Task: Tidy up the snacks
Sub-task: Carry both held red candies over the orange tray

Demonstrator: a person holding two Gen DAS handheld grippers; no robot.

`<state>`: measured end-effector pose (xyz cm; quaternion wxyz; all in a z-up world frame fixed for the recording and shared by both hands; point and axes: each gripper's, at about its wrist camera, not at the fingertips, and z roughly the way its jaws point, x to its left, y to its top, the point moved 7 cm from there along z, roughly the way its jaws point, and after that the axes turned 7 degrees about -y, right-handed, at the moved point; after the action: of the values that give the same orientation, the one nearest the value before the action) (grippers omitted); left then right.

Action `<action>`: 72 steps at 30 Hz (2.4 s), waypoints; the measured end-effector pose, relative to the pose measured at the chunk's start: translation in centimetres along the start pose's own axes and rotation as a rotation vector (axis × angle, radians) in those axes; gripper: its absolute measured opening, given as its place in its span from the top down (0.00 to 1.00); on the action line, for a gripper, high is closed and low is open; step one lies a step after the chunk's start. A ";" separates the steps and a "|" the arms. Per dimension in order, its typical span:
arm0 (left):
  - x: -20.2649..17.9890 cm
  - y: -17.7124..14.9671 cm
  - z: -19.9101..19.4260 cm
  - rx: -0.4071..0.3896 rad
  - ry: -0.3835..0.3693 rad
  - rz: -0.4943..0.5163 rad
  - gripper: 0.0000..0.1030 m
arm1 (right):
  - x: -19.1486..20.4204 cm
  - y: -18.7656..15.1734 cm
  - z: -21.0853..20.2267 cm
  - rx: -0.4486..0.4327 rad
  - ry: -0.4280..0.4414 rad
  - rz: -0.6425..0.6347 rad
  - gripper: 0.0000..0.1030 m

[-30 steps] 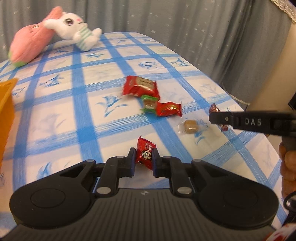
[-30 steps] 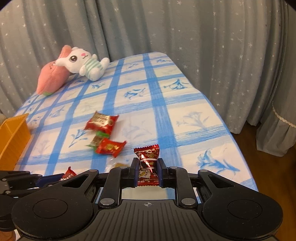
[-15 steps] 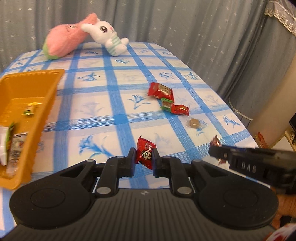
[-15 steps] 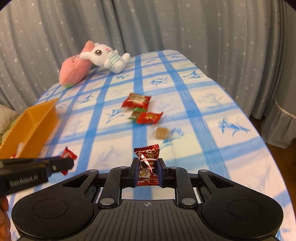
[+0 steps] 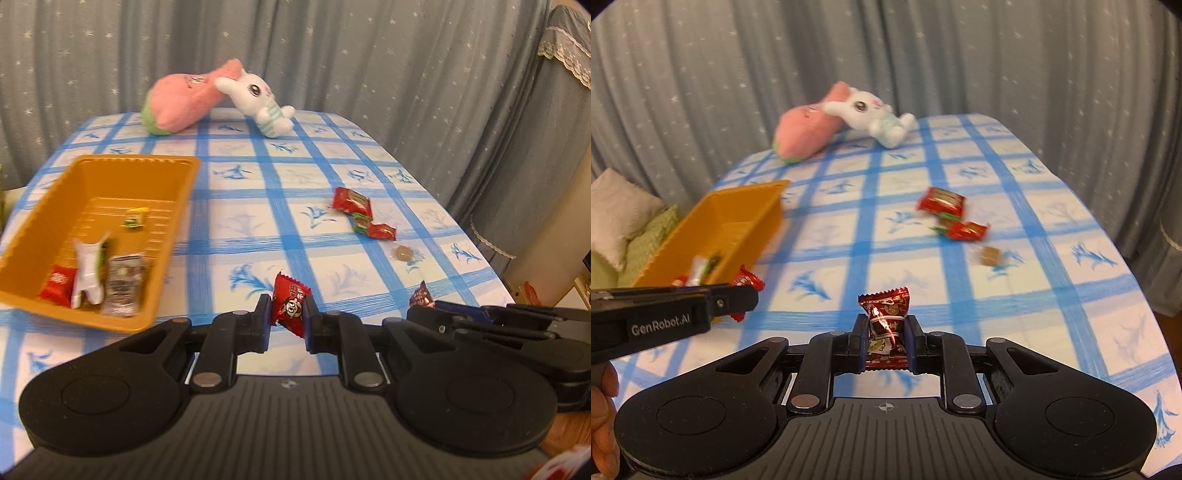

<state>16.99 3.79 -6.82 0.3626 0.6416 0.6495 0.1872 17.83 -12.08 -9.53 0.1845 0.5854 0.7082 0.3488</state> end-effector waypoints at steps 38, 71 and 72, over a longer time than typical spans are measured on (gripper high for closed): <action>11.8 2.0 -8.9 -0.102 0.146 -0.095 0.85 | 14.7 2.8 -0.6 -0.045 0.188 -0.181 0.80; 21.9 4.2 -1.1 -0.016 0.168 -0.094 0.83 | 20.7 7.6 9.3 0.007 0.212 -0.215 0.80; 22.0 4.1 -0.9 -0.016 0.172 -0.092 0.79 | 20.8 7.6 9.4 0.008 0.212 -0.216 0.80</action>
<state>21.12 25.75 -8.36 0.3187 0.5898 0.7056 0.2296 24.35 10.96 -7.58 0.1428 0.4665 0.7840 0.3839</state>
